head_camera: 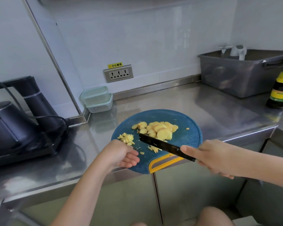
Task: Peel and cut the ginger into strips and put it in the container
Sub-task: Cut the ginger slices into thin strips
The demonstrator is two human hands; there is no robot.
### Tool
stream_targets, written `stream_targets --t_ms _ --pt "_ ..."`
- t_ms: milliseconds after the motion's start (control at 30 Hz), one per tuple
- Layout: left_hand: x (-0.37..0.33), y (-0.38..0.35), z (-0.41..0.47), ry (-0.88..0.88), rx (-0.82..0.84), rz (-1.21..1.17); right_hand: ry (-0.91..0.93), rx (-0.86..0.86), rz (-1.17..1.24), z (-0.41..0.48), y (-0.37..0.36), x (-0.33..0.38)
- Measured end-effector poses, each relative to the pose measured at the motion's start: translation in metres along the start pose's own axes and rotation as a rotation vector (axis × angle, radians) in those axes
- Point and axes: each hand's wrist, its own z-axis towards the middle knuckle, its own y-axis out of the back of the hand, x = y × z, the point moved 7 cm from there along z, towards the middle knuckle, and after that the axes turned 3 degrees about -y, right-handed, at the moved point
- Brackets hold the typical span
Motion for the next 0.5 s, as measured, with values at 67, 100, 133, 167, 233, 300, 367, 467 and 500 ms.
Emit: stream_targets --t_ms 67,100,133,167,233,300,367,467,500 --pt "-0.012 0.024 -0.01 -0.164 -0.275 0.097 0.131 -0.154 -0.247 0.0 0.011 0.008" --pt "-0.022 0.035 -0.02 -0.299 -0.427 0.246 0.174 -0.22 -0.361 0.001 0.015 0.011" --pt "-0.034 0.036 -0.033 -0.43 -0.516 0.442 0.21 -0.274 -0.463 0.001 0.018 0.014" --pt "-0.042 0.028 -0.046 -0.539 -0.534 0.622 0.242 -0.311 -0.553 -0.001 0.021 0.019" --pt "-0.047 0.001 -0.056 -0.676 -0.417 0.872 0.297 -0.354 -0.667 -0.004 0.023 0.029" --pt "-0.042 -0.029 -0.058 -0.723 -0.289 1.034 0.343 -0.387 -0.736 -0.007 0.024 0.037" --pt "-0.034 -0.051 -0.054 -0.753 -0.205 1.119 0.384 -0.419 -0.807 -0.008 0.024 0.043" --pt "-0.028 -0.065 -0.042 -0.784 -0.173 1.116 0.404 -0.426 -0.896 -0.007 0.022 0.045" --pt "-0.027 -0.066 -0.038 -0.775 -0.178 1.119 0.406 -0.428 -0.913 -0.007 0.023 0.046"
